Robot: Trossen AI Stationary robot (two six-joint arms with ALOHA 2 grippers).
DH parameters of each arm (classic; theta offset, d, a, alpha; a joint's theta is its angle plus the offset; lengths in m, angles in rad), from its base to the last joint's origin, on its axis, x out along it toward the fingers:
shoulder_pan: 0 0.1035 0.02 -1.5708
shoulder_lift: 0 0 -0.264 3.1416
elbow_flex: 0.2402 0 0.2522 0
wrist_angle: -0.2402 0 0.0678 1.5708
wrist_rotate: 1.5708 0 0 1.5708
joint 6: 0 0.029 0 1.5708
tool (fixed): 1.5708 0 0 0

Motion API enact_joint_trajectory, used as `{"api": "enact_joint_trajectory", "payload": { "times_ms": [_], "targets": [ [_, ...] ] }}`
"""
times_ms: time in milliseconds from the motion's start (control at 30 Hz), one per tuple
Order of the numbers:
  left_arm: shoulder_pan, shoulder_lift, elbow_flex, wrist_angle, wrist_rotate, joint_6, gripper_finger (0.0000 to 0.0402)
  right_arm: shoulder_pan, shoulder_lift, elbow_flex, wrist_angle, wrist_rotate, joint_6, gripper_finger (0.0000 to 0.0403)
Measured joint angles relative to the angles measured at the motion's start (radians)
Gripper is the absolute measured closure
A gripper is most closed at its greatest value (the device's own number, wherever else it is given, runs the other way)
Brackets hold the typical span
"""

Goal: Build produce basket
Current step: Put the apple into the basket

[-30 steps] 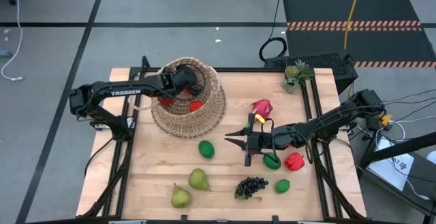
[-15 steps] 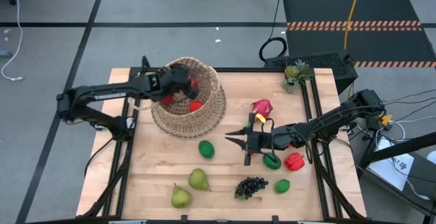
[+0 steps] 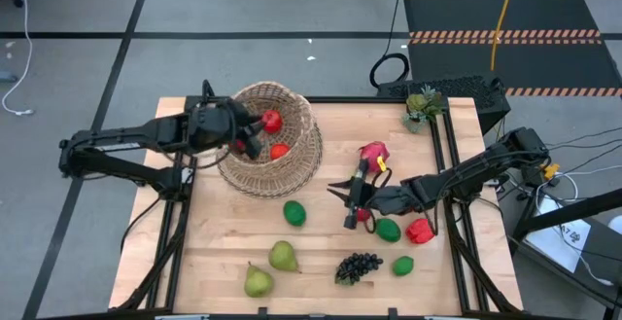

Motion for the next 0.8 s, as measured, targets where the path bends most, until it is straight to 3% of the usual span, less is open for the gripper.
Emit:
{"api": "enact_joint_trajectory", "payload": {
  "times_ms": [100,333,633,800],
  "targets": [
    [-0.044,-0.021,0.0,-0.01,0.0,0.003,0.0293,0.017,-0.003,0.0,-0.129,-0.009,0.176,0.0359],
    [-0.123,-0.025,0.0,0.011,-0.001,0.015,0.0293,0.058,-0.069,0.0,-0.395,-0.214,0.544,0.0359],
    [-0.19,-0.025,0.0,0.019,-0.002,0.026,0.0293,0.141,-0.206,0.0,-0.767,-0.242,0.848,0.0359],
    [-0.222,-0.015,0.0,0.014,-0.002,0.022,0.0293,0.187,-0.247,0.0,-1.023,-0.337,1.026,0.0356]
  ]
}}
